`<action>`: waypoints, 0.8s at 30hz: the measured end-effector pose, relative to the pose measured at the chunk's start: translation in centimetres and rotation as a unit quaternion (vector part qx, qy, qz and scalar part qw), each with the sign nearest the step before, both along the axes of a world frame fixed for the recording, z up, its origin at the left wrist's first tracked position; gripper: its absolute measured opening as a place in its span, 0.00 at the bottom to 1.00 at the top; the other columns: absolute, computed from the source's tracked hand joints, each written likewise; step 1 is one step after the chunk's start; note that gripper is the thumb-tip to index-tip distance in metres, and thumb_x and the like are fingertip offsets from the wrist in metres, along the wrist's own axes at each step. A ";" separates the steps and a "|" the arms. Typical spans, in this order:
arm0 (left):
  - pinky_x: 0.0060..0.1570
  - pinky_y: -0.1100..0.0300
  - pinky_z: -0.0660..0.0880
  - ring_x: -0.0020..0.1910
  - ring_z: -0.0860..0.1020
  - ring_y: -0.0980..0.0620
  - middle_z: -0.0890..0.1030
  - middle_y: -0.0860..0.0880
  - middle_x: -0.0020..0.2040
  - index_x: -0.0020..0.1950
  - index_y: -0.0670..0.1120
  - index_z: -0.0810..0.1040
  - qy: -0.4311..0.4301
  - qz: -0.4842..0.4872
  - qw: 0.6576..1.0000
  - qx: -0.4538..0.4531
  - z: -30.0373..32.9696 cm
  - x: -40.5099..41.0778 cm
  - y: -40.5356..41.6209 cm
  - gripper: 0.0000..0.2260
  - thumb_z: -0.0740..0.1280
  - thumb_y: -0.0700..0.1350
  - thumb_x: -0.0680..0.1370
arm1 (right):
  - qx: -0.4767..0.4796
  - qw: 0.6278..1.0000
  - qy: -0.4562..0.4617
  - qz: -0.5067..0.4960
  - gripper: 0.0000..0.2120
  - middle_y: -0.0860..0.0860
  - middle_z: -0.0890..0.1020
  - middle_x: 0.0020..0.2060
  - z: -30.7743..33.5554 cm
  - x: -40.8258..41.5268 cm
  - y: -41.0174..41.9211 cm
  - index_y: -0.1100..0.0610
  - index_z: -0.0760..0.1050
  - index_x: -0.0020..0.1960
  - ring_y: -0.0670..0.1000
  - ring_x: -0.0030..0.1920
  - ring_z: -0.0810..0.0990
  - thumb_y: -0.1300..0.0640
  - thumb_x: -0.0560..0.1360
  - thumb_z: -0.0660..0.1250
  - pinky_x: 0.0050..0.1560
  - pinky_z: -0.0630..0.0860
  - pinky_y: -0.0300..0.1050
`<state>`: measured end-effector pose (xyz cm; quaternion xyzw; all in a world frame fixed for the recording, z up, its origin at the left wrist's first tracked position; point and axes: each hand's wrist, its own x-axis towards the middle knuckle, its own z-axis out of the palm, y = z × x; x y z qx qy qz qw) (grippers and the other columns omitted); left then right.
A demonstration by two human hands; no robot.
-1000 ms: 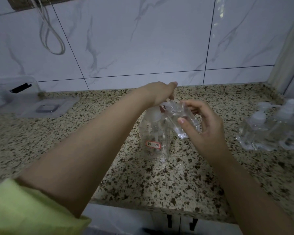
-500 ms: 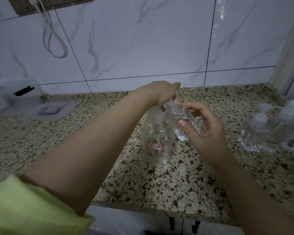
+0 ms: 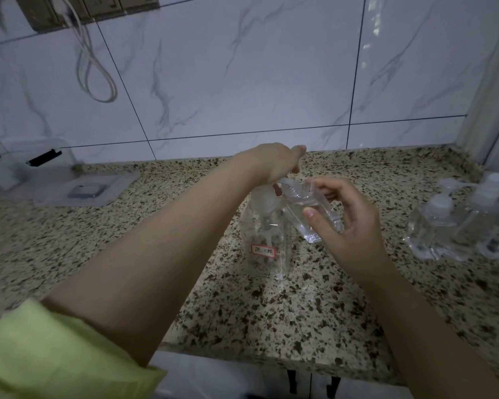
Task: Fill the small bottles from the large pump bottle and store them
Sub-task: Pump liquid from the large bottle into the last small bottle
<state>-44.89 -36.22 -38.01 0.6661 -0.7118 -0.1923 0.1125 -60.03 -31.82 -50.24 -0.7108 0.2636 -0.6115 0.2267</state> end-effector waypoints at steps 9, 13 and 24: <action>0.56 0.54 0.67 0.62 0.76 0.45 0.82 0.43 0.60 0.65 0.46 0.79 -0.011 0.007 1.000 0.004 0.7 -0.4 0.2 0.28 0.44 0.58 0.85 | -0.004 1.000 0.003 -0.007 0.18 0.44 0.81 0.55 0.0 -0.1 -0.2 0.57 0.77 0.63 0.47 0.57 0.80 0.50 0.76 0.70 0.60 0.78 0.46; 0.54 0.54 0.67 0.59 0.77 0.46 0.82 0.44 0.58 0.62 0.48 0.80 -0.010 0.010 1.000 -0.003 0.5 0.1 0.0 0.28 0.44 0.59 0.85 | 0.000 1.000 -0.001 -0.009 0.18 0.42 0.80 0.55 0.0 0.0 -0.1 0.55 0.76 0.63 0.44 0.57 0.79 0.50 0.75 0.70 0.60 0.77 0.41; 0.55 0.55 0.65 0.61 0.75 0.46 0.79 0.44 0.63 0.62 0.48 0.81 -0.002 0.009 1.000 -0.004 0.1 0.2 -0.1 0.28 0.44 0.58 0.85 | 0.001 1.000 0.003 -0.003 0.17 0.45 0.81 0.55 -0.1 0.0 -0.2 0.55 0.76 0.62 0.48 0.56 0.80 0.51 0.75 0.69 0.60 0.78 0.48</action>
